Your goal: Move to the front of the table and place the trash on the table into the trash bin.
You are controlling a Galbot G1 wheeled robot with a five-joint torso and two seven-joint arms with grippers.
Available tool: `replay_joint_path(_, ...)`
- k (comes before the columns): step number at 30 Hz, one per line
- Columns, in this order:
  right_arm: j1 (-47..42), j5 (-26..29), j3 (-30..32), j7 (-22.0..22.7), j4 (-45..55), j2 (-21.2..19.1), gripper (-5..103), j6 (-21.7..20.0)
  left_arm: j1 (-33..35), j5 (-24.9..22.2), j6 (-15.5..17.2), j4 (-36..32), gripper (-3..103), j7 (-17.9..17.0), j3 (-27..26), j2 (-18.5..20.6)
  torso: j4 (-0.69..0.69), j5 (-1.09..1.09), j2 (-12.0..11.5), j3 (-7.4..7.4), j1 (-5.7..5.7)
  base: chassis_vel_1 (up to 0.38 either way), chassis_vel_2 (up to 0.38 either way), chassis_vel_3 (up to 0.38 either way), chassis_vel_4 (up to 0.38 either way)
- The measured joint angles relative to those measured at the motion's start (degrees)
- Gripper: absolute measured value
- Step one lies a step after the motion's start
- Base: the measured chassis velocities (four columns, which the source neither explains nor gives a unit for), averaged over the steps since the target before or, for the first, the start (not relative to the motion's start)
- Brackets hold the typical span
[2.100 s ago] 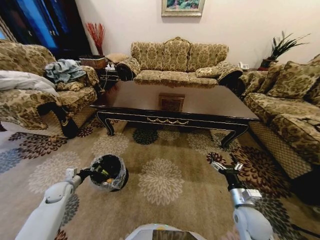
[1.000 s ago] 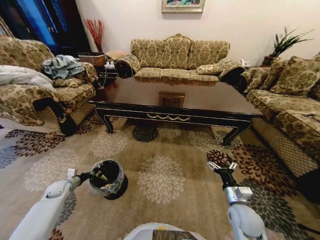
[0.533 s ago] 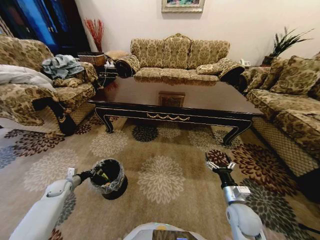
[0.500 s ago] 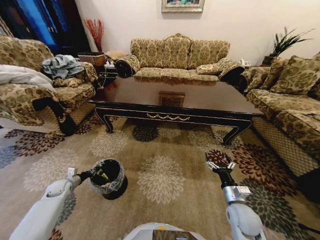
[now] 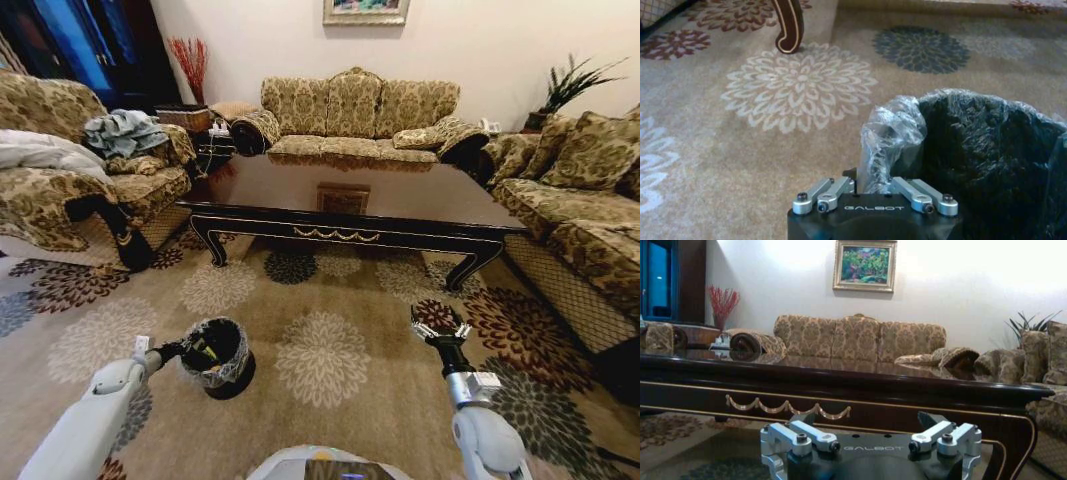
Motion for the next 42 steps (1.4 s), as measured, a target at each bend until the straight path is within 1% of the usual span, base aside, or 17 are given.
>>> replay_joint_path(42, -0.01, 0.05, 0.01, -0.02, 0.04, 0.0, 100, 0.01, 0.01, 0.05, 0.09, -0.04, 19, -0.05, -0.01, -0.02, 0.0, 0.0, 0.19, 0.13, 0.07, 0.0, 0.0, 0.0, 0.0)
